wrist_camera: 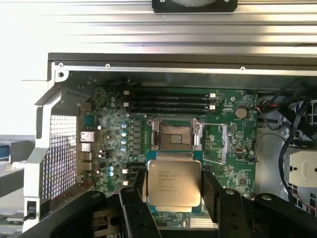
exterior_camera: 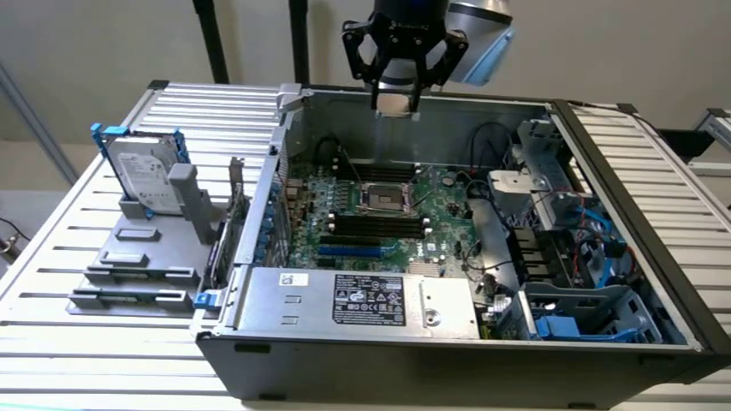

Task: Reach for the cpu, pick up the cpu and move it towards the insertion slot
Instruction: 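Pick up the cpu and move it towards the insertion slot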

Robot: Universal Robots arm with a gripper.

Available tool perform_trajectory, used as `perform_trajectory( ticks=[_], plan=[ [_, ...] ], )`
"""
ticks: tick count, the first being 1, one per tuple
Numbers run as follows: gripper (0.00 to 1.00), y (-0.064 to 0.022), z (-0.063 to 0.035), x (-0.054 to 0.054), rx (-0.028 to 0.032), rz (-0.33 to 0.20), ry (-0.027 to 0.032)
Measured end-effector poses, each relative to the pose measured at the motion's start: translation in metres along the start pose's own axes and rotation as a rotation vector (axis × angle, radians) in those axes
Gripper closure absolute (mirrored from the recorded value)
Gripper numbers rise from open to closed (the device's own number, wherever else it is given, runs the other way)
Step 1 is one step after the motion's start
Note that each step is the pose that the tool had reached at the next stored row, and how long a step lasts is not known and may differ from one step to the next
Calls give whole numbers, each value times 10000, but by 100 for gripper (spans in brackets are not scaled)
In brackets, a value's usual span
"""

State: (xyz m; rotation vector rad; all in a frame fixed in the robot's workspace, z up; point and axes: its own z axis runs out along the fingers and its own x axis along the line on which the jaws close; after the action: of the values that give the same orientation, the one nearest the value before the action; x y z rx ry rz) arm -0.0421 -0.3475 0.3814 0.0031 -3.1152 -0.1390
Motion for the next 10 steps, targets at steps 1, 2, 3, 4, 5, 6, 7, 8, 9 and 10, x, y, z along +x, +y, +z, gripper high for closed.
perform_trajectory(
  ticks=[1,2,3,4,5,6,7,8,9,10],
  plan=[
    [46,32,9,-1,7,0,0],
    [46,63,17,-2,17,1,1],
    [46,90,25,-2,31,3,0],
    [46,114,31,-2,47,6,0],
    [46,137,37,-2,61,9,-1],
    [46,157,41,-2,76,13,-1],
    [46,176,44,-3,89,20,-1],
    [46,185,46,-3,94,32,-2],
    [46,190,46,-3,95,39,-3],
    [46,190,46,-3,95,42,-3]
  ],
)
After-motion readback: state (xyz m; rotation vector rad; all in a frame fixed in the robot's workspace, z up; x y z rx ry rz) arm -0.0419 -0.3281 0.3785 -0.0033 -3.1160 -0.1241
